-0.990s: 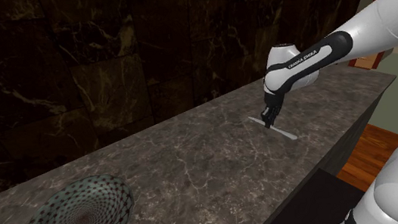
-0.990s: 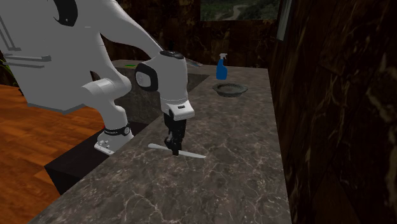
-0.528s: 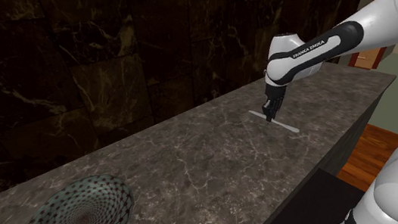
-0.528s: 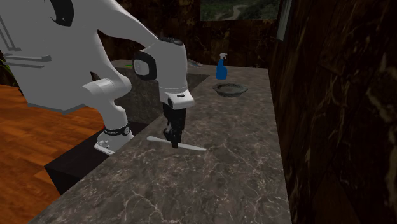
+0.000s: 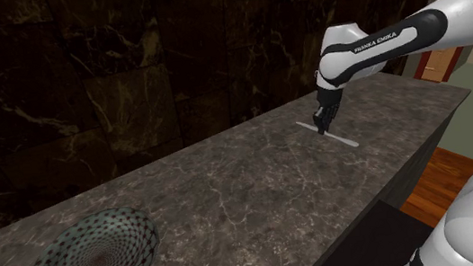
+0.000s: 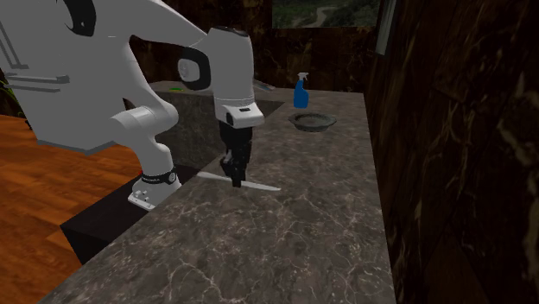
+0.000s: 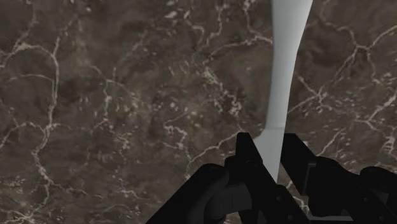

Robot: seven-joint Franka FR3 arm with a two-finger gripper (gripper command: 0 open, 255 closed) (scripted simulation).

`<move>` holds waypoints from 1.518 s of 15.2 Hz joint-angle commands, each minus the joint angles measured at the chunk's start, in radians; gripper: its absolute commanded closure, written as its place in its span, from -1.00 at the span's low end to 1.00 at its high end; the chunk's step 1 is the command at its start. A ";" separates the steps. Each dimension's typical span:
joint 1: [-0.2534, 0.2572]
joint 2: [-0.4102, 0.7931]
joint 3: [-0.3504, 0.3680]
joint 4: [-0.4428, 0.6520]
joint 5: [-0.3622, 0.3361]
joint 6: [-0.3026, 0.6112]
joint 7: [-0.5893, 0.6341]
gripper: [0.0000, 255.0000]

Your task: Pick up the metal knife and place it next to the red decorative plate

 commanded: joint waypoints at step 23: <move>0.182 0.043 0.291 0.132 0.098 -0.104 0.411 1.00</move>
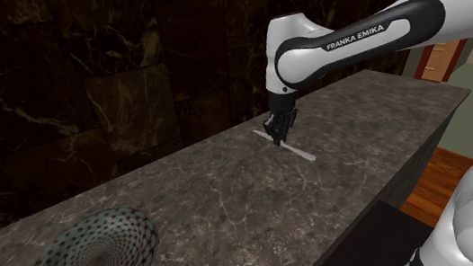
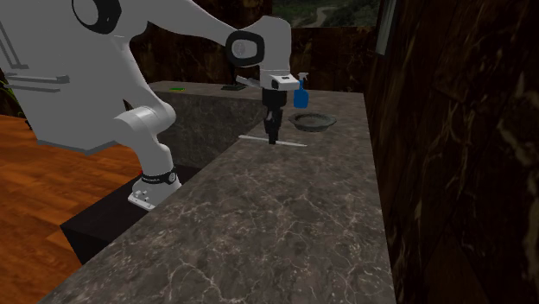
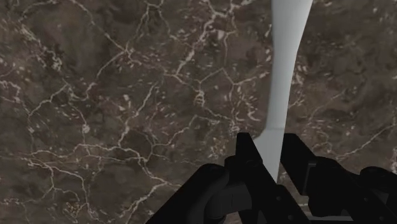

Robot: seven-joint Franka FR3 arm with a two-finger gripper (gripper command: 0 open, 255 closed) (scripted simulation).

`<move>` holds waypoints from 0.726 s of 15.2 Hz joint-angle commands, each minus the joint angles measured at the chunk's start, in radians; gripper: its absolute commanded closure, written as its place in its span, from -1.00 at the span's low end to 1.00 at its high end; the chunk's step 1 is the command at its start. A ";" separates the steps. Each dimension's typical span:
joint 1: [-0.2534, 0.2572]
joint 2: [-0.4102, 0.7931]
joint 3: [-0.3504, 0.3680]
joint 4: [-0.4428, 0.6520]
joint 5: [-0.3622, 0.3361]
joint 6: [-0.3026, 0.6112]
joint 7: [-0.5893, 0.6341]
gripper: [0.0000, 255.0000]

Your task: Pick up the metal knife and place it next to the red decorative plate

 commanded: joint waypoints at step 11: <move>0.116 0.220 0.172 0.236 0.002 -0.021 0.290 1.00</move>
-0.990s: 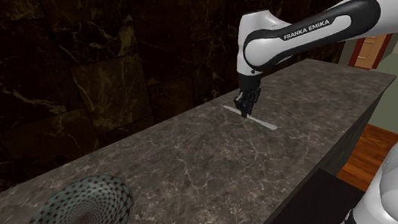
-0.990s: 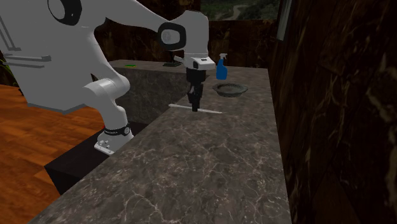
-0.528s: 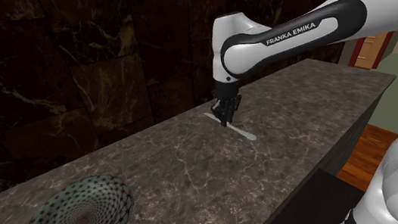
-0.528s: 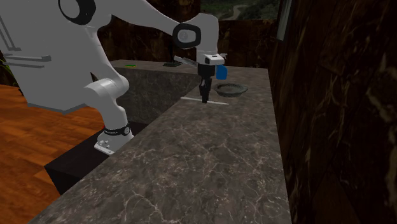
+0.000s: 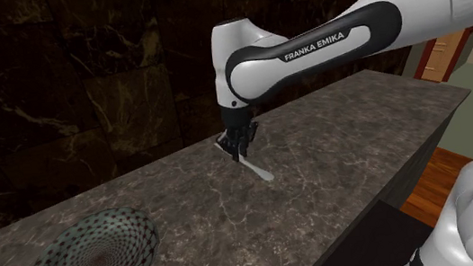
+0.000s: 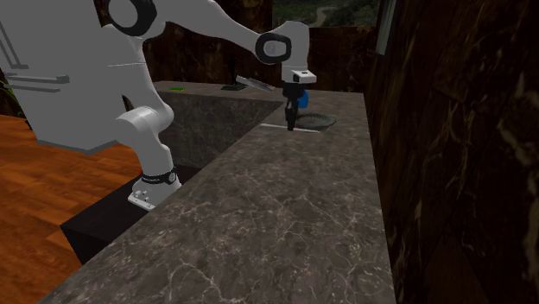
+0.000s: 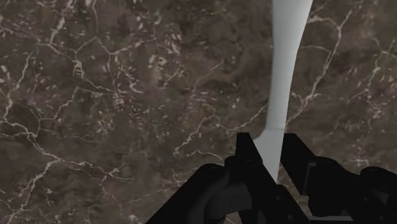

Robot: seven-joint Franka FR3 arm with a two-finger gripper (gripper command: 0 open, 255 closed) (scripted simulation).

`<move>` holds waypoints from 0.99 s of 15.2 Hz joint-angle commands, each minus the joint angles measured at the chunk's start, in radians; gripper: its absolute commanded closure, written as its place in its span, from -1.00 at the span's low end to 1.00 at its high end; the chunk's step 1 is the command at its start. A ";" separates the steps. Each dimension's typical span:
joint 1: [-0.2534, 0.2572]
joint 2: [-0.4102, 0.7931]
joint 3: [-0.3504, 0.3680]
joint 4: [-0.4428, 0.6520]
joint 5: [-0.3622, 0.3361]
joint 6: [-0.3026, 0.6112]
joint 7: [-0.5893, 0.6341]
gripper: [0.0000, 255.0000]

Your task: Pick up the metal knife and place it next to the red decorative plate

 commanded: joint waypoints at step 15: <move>0.129 0.297 0.103 0.296 -0.086 -0.015 0.262 1.00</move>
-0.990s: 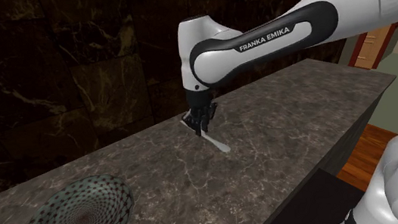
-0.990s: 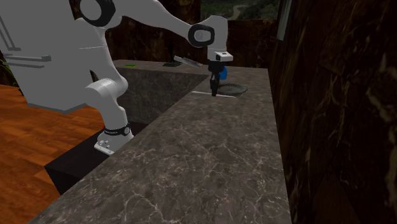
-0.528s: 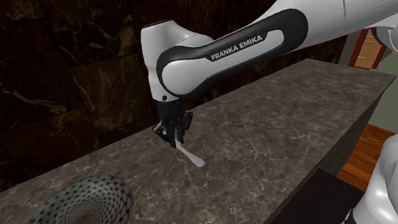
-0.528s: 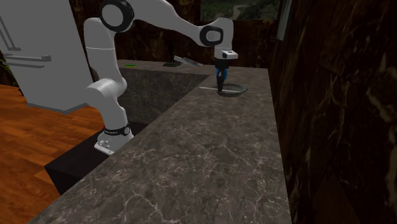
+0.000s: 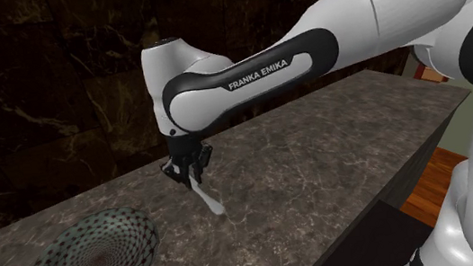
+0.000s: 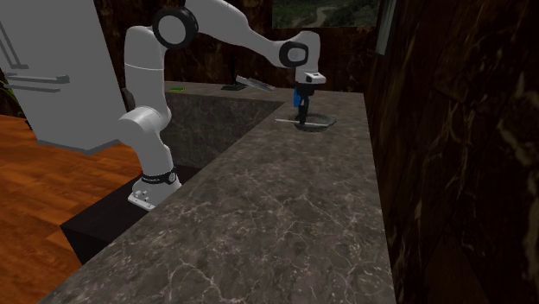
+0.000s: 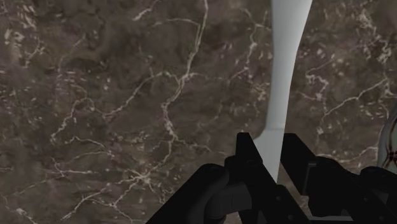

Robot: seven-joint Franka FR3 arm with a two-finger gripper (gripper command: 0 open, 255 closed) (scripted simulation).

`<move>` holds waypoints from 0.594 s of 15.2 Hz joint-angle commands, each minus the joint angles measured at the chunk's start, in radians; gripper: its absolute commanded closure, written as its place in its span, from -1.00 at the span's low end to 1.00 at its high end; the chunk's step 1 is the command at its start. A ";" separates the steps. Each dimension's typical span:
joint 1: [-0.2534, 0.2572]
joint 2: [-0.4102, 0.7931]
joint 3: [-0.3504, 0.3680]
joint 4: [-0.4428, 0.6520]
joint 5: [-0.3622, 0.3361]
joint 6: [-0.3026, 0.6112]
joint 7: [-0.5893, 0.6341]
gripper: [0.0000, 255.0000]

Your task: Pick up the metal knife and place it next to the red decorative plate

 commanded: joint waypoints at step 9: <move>0.003 0.042 -0.005 -0.081 -0.019 0.121 0.013 1.00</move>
